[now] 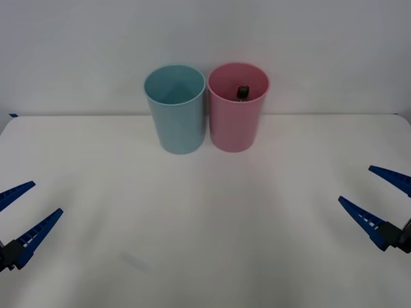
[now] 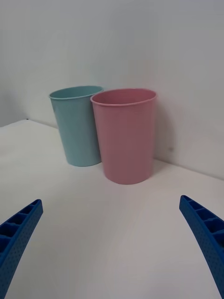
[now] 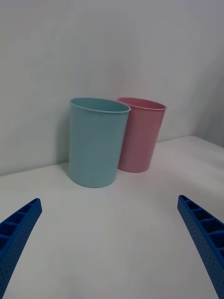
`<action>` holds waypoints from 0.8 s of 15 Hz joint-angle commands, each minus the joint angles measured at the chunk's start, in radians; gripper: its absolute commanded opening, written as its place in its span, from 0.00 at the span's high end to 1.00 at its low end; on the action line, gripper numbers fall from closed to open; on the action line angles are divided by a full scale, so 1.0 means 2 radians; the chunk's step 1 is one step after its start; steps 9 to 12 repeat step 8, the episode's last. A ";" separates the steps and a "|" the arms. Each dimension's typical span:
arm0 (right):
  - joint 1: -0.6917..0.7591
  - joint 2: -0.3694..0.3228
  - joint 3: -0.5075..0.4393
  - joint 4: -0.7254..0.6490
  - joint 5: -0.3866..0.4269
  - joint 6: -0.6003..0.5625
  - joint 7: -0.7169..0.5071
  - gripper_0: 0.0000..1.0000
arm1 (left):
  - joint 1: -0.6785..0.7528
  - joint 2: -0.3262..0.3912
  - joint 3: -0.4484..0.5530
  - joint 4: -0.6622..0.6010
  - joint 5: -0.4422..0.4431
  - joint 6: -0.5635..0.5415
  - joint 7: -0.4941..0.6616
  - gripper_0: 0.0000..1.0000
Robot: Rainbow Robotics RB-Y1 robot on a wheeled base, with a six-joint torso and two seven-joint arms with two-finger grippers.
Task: Grasp the object on the table and drop it into the matching bin: aluminum can to the light blue bin, PET bottle to the pink bin.
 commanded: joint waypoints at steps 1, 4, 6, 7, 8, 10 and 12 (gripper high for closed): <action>0.038 0.000 -0.007 -0.027 -0.011 0.000 -0.002 0.00 | 0.000 0.000 0.000 0.000 0.000 0.000 0.000 0.00; 0.058 0.000 -0.008 -0.036 -0.012 0.000 -0.002 0.00 | 0.000 0.000 0.000 0.000 0.000 0.000 0.000 0.00; 0.058 0.001 -0.008 -0.036 -0.012 0.000 -0.002 0.00 | 0.000 0.000 0.000 0.000 0.000 0.000 0.000 0.00; 0.058 0.001 -0.008 -0.036 -0.012 0.000 -0.002 0.00 | 0.000 0.000 0.000 0.000 0.000 0.000 0.000 0.00; 0.058 0.001 -0.008 -0.036 -0.012 0.000 -0.002 0.00 | 0.000 0.000 0.000 0.000 0.000 0.000 0.000 0.00; 0.058 0.001 -0.008 -0.036 -0.012 0.000 -0.002 0.00 | 0.000 0.000 0.000 0.000 0.000 0.000 0.000 0.00; 0.058 0.001 -0.008 -0.036 -0.012 0.000 -0.002 0.00 | 0.000 0.000 0.000 0.000 0.000 0.000 0.000 0.00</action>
